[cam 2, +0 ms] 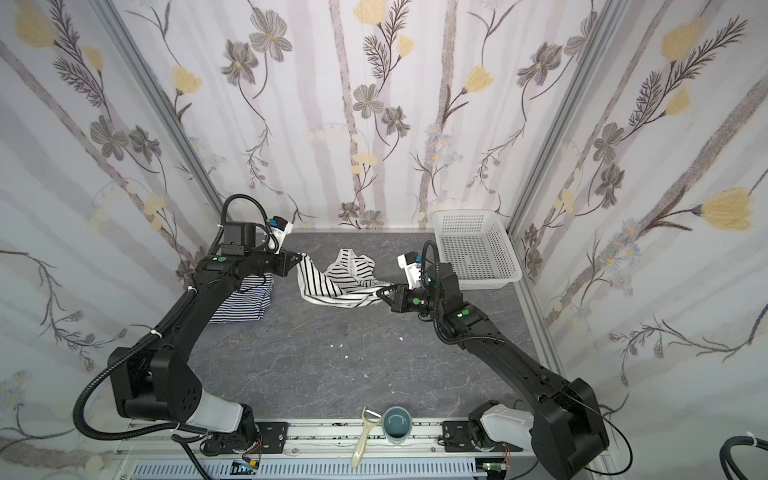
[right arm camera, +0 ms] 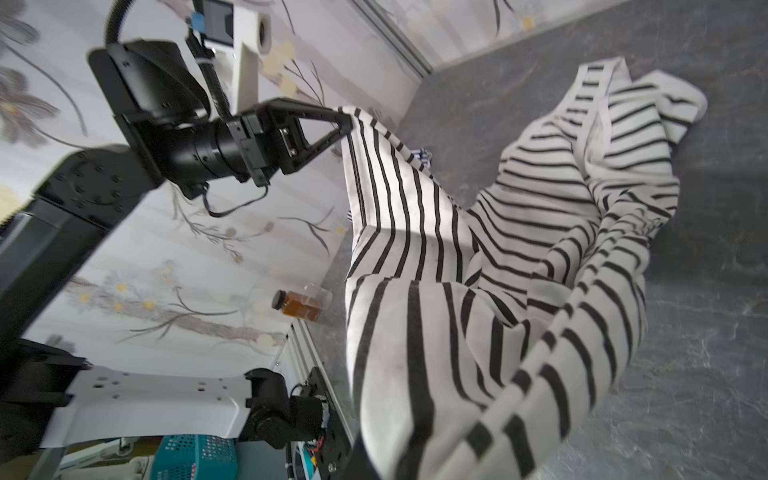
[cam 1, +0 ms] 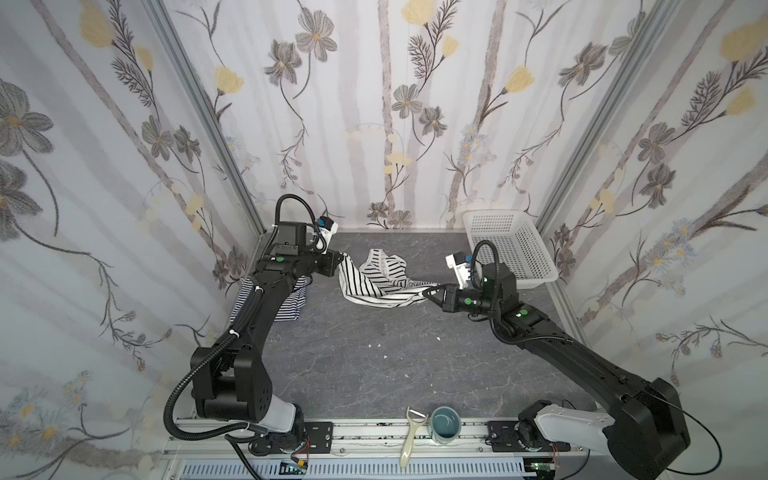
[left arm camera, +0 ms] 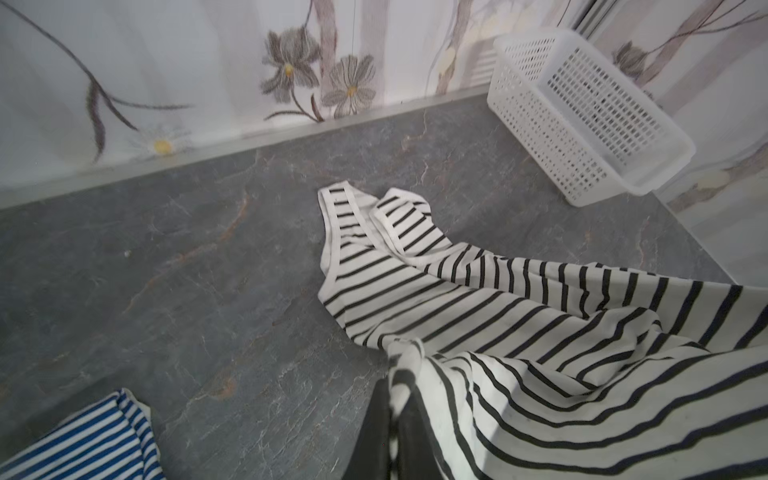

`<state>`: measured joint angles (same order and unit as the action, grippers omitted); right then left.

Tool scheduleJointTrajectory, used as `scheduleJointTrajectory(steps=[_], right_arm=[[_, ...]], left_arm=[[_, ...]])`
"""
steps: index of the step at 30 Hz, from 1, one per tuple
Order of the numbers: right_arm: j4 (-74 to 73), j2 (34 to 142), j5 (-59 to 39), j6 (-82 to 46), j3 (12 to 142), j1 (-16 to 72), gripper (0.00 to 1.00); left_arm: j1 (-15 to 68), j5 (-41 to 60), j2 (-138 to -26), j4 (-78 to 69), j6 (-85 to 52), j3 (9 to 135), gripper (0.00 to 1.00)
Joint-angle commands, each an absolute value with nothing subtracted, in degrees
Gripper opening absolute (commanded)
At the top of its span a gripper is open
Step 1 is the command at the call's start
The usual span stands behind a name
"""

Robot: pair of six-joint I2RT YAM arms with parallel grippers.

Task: Fold and stack the tank tops
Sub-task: 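Lift the tank top high with both grippers, spreading it apart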

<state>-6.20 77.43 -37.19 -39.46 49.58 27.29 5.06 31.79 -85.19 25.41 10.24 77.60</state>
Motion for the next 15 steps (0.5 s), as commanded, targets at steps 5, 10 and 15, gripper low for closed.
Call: scheduleJointTrajectory(steps=[5,10,15], right_arm=[[-20.2,75.1,-50.7,-54.6,55.8,18.0,0.00],[-17.7,73.8,-51.7,-55.7,61.6,15.0,0.00],[-16.8,69.7,-51.8,-57.5,64.6,13.2,0.00]], left_arm=[[3.7,35.9,-83.9,26.1,3.2,90.8,0.00],[3.4,33.9,-81.0,26.0,0.4,96.8,0.00],[3.0,33.8,-75.9,27.4,-0.1,98.4,0.00]])
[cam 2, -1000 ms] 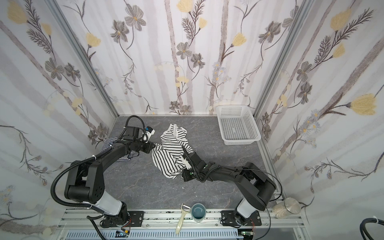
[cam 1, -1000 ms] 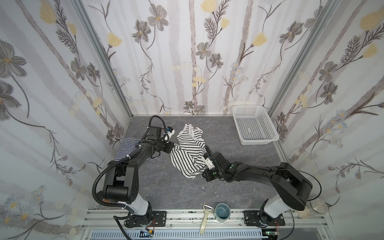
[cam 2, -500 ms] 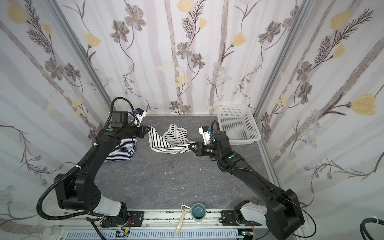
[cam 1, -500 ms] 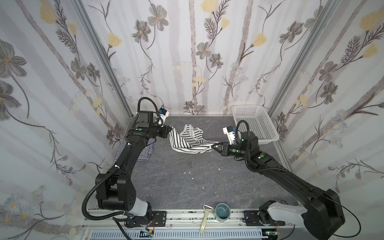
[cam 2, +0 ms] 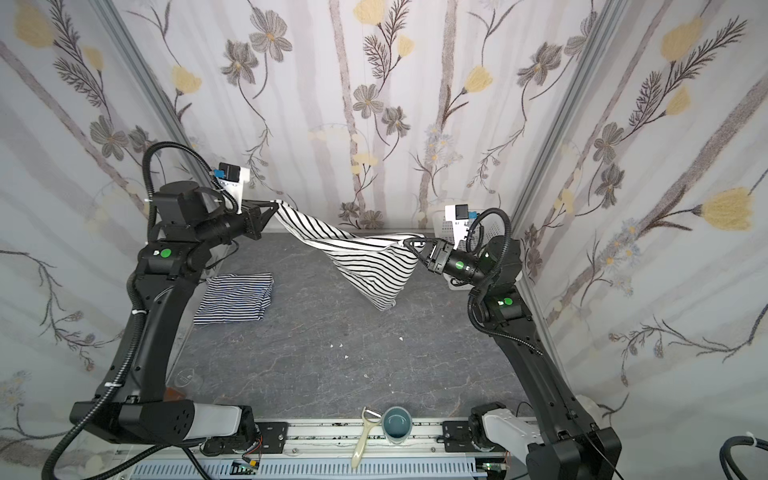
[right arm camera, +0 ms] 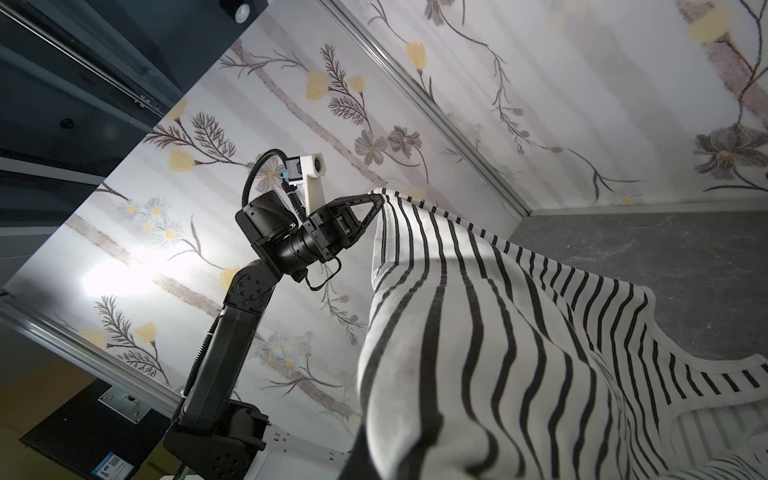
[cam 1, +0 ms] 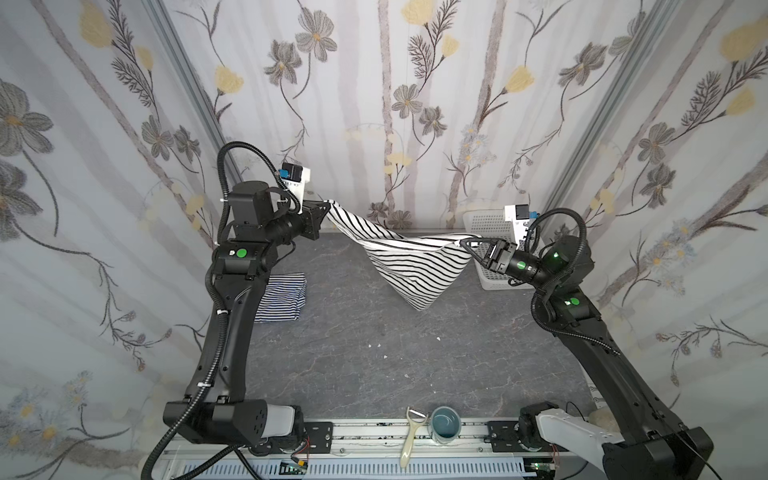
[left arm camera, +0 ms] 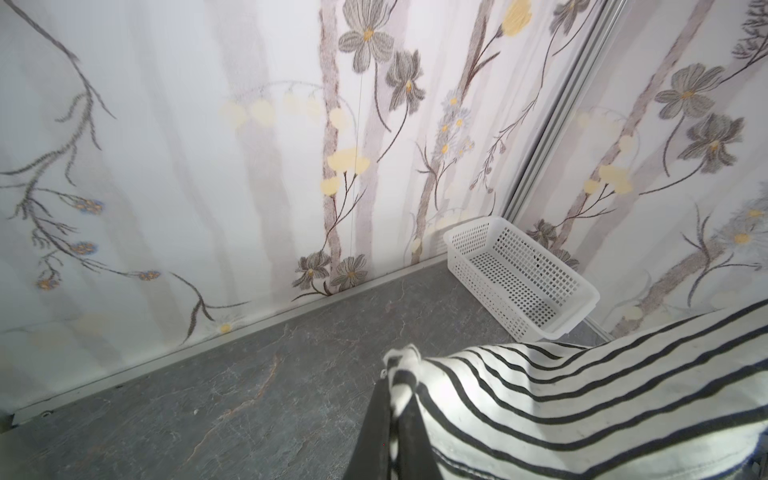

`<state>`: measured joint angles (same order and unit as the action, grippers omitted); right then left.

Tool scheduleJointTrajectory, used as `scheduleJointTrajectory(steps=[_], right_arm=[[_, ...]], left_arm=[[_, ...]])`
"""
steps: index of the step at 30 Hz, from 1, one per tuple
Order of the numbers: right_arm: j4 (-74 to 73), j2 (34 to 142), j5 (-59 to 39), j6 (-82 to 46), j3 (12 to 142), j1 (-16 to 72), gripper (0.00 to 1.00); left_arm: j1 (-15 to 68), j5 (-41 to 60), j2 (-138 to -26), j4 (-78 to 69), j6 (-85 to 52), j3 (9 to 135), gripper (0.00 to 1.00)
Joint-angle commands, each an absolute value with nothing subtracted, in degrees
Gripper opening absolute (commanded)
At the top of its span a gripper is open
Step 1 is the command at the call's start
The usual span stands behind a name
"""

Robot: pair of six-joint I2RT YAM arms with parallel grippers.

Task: Fold and stack the tank tops
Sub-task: 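Lift the tank top high with both grippers, spreading it apart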

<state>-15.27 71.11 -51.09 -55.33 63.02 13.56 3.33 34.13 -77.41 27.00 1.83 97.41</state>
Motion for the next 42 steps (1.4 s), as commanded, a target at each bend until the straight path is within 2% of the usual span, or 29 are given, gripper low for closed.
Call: scheduleJointTrajectory(steps=[1,14,28,36,42], right_arm=[[-16.1,69.1,-51.7,-57.6,65.6,13.2,0.00],[-11.6,64.9,-51.6,-61.7,74.1,10.8,0.00],[-16.9,69.3,-53.1,-66.4,68.9,9.3,0.00],[-19.6,68.6,-50.2,-66.6,61.8,15.1,0.00],[-20.2,69.3,-48.2,-65.7,61.4,21.6,0.00]], left_arm=[[3.0,33.7,-75.3,27.7,-0.3,98.6,0.00],[1.7,34.8,-70.3,33.4,-4.5,108.4,0.00],[1.6,32.3,-76.0,33.6,-2.0,111.0,0.00],[1.7,28.0,-82.3,32.4,1.6,113.2,0.00],[1.7,26.9,-83.0,32.4,2.9,115.5,0.00]])
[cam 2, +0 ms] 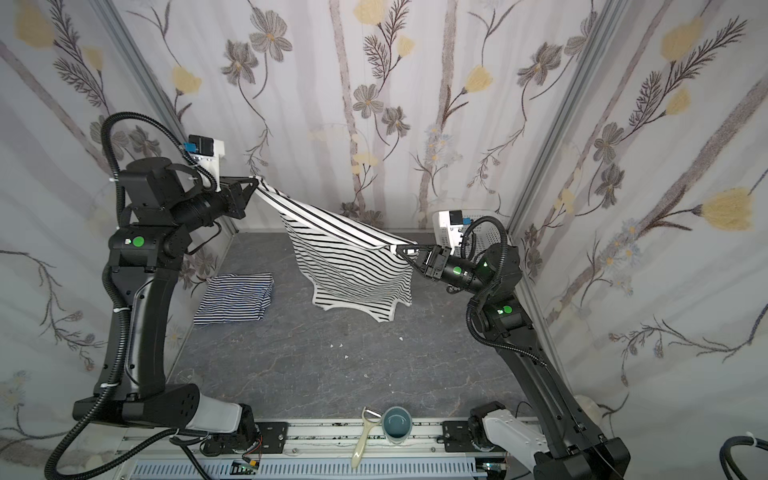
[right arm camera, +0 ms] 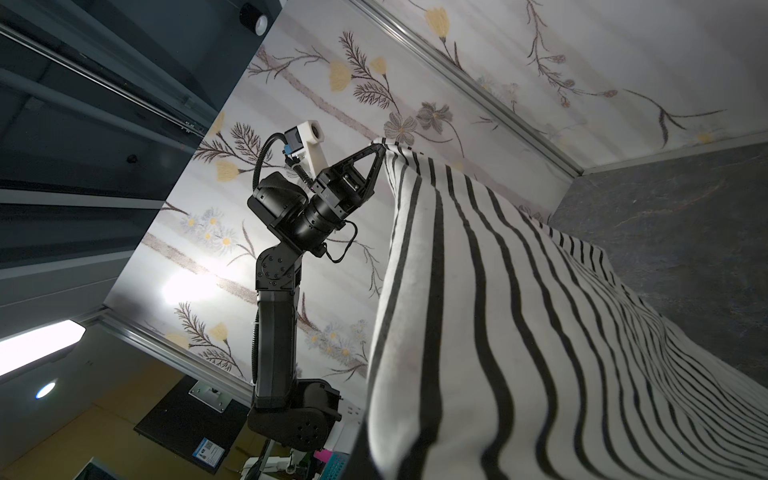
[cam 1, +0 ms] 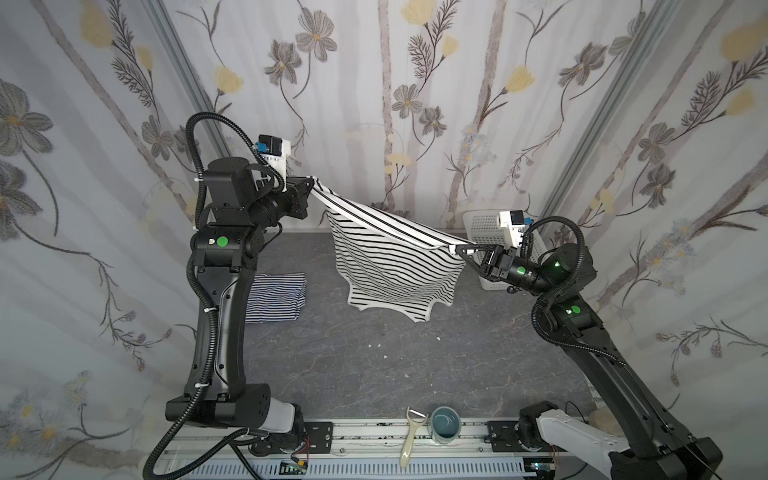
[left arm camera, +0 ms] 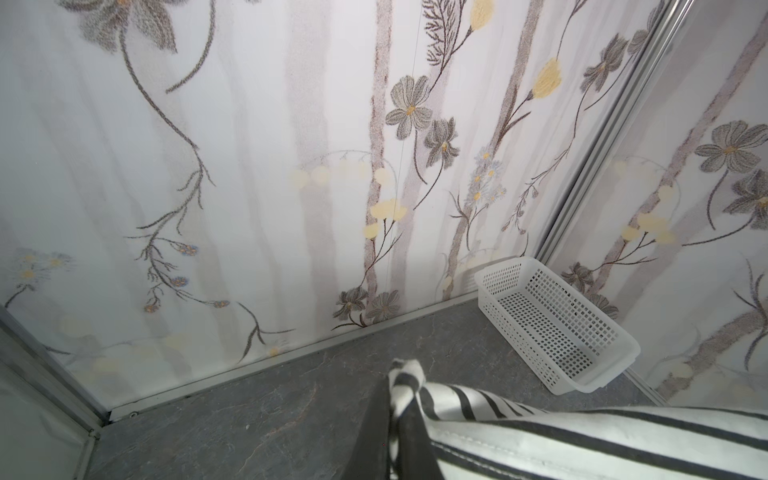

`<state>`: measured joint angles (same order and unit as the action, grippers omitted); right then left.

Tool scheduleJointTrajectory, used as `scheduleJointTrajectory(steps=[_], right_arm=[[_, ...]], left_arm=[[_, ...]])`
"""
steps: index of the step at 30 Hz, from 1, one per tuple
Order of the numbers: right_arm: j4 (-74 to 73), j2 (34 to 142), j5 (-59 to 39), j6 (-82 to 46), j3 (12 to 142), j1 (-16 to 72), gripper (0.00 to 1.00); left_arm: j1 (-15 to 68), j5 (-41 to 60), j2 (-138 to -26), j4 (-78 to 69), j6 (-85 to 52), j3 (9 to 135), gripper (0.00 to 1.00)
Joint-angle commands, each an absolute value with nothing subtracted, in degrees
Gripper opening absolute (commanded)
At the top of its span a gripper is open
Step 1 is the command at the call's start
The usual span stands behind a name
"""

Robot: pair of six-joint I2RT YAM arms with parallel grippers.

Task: Fold and stack the tank tops
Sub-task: 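Lift the tank top high with both grippers, spreading it apart, then lay the tank top flat with both grippers, pulling it away from the robot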

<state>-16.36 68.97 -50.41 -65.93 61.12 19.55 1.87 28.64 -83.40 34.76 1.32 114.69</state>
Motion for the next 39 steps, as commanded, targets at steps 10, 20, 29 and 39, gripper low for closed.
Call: scheduleJointTrajectory(steps=[10,20,29,39], right_arm=[[-10.3,65.8,-40.7,-60.2,67.8,32.2,0.00],[-3.2,54.7,-30.7,-58.8,66.3,39.2,0.00],[-4.4,59.8,-34.8,-59.7,63.5,32.8,0.00],[-29.7,84.5,-52.1,-69.1,53.1,15.8,0.00]], left_arm=[[1.7,26.3,-68.5,32.7,4.4,105.1,0.00],[1.7,17.9,-47.7,36.5,6.2,96.4,0.00],[1.7,14.9,-56.5,38.0,7.9,93.8,0.00],[1.6,20.7,-82.2,27.8,11.0,87.7,0.00]])
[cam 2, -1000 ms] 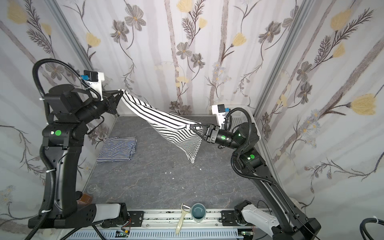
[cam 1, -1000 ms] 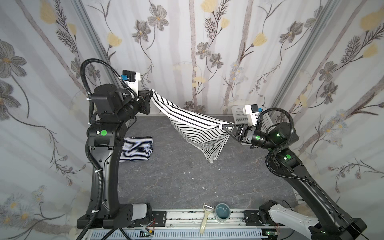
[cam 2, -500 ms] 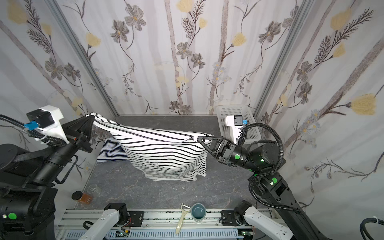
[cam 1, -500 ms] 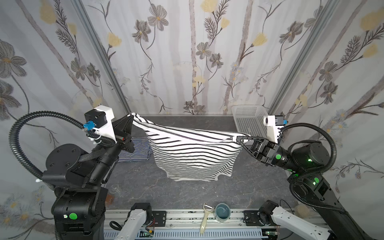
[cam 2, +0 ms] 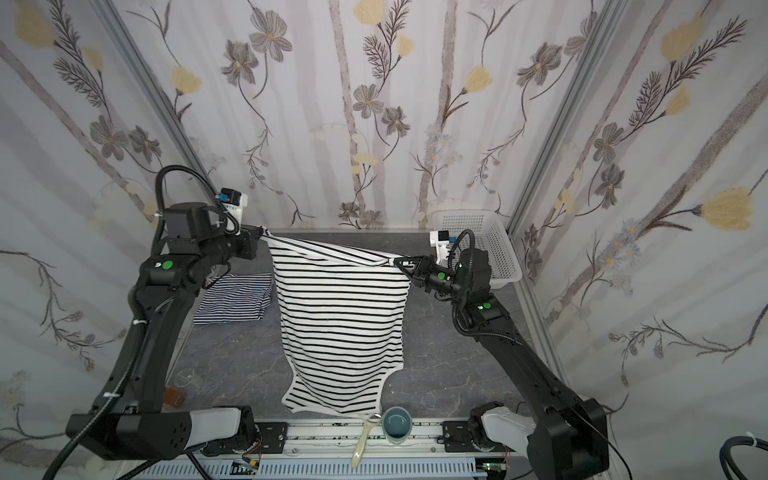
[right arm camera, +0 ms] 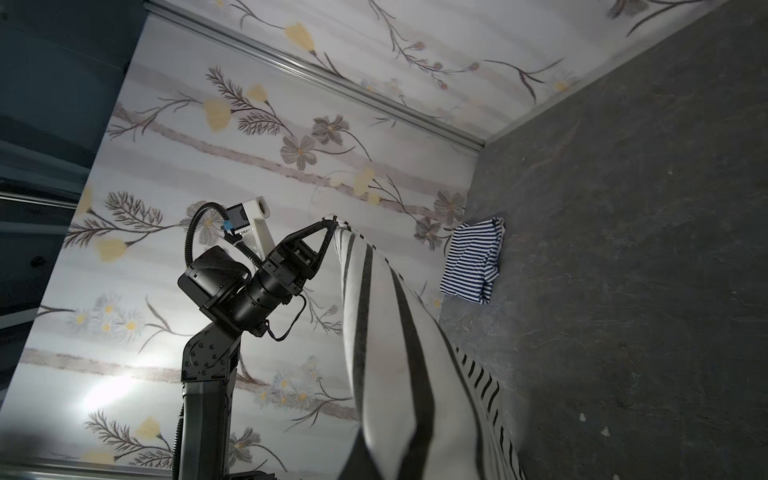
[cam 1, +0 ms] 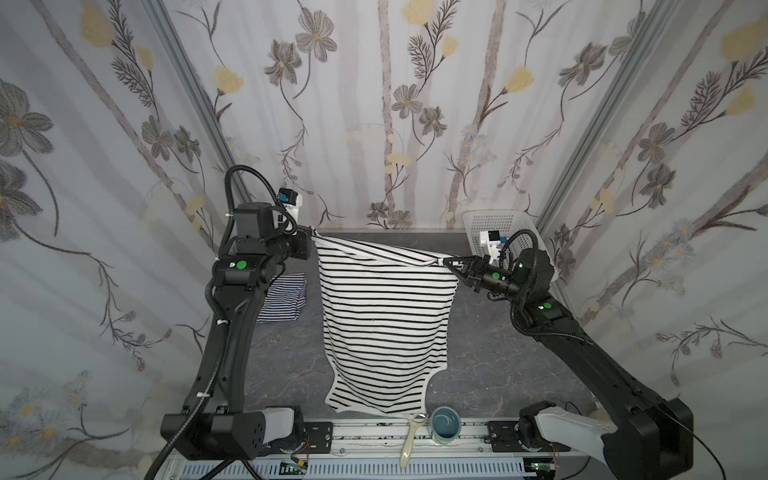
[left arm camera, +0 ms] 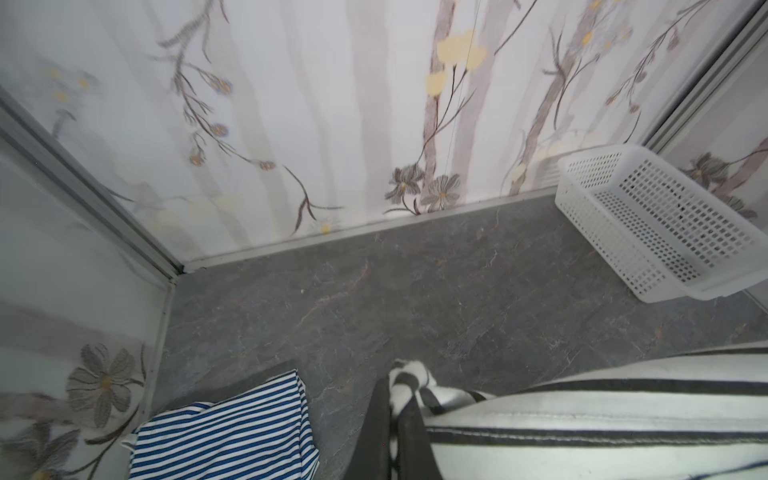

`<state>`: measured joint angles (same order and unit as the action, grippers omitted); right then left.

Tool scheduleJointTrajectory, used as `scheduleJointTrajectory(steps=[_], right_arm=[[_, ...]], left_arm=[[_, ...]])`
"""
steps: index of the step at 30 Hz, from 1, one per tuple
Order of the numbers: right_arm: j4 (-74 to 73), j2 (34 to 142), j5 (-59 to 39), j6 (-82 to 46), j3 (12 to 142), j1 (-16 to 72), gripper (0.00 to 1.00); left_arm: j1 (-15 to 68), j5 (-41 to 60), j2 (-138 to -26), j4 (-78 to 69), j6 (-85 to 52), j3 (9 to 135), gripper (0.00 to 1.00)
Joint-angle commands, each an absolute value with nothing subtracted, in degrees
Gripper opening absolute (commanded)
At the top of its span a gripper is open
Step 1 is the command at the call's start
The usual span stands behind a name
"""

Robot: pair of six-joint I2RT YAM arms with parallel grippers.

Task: Fold and stack the tank tops
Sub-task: 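Lay the tank top flat with both grippers, pulling it away from the robot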

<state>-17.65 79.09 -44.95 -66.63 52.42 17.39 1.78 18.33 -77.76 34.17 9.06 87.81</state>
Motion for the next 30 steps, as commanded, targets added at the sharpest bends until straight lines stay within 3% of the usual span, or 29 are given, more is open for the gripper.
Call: scheduleJointTrajectory(steps=[1,12,20,25,30], right_arm=[[-32.0,87.4,-53.2,-69.3,53.5,15.1,0.00],[-55.0,117.9,-58.2,-80.0,62.7,9.5,0.00],[-72.6,132.9,-57.8,-94.2,71.7,7.2,0.00],[-69.8,136.4,-56.2,-94.0,77.3,6.9,0.01],[-59.1,137.6,-54.5,-86.9,81.3,6.4,0.08]], left_arm=[[1.7,21.7,-84.9,27.2,11.3,88.2,0.00],[1.7,26.0,-116.6,25.0,9.9,107.0,0.00],[1.9,28.9,-130.5,25.0,5.8,119.7,0.00],[2.5,30.1,-138.4,24.8,2.3,129.0,0.00],[3.6,30.7,-146.9,24.7,-1.0,140.2,0.00]])
